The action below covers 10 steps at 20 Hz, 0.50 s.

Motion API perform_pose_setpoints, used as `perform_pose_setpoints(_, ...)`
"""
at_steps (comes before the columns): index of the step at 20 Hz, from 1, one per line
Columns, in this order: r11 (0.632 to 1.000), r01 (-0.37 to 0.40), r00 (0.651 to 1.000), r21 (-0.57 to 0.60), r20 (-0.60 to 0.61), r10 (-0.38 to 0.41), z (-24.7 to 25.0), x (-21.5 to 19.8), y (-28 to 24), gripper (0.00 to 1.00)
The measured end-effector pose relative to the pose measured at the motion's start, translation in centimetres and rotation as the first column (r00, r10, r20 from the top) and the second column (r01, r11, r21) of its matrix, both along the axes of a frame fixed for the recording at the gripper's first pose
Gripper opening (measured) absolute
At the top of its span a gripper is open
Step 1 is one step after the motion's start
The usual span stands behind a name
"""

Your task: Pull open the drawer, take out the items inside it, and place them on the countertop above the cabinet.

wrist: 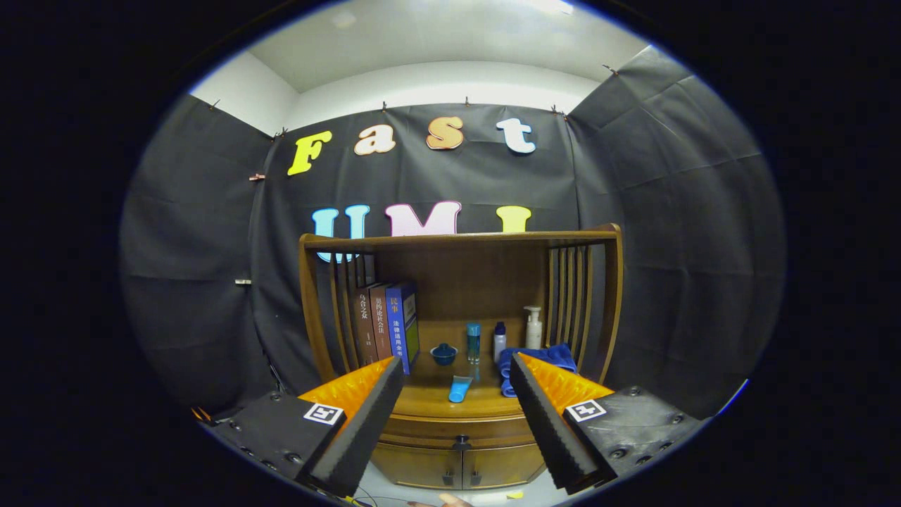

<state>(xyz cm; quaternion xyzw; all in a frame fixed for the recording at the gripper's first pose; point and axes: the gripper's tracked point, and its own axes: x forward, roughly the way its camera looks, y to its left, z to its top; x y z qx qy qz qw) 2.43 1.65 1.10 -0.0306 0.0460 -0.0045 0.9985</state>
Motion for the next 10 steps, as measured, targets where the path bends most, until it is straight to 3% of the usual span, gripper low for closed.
perform_pose_setpoints(10, 1.0, 0.002, 1.0, 0.009, 0.002, -0.002, 0.07, -0.32, -0.5, 0.99)
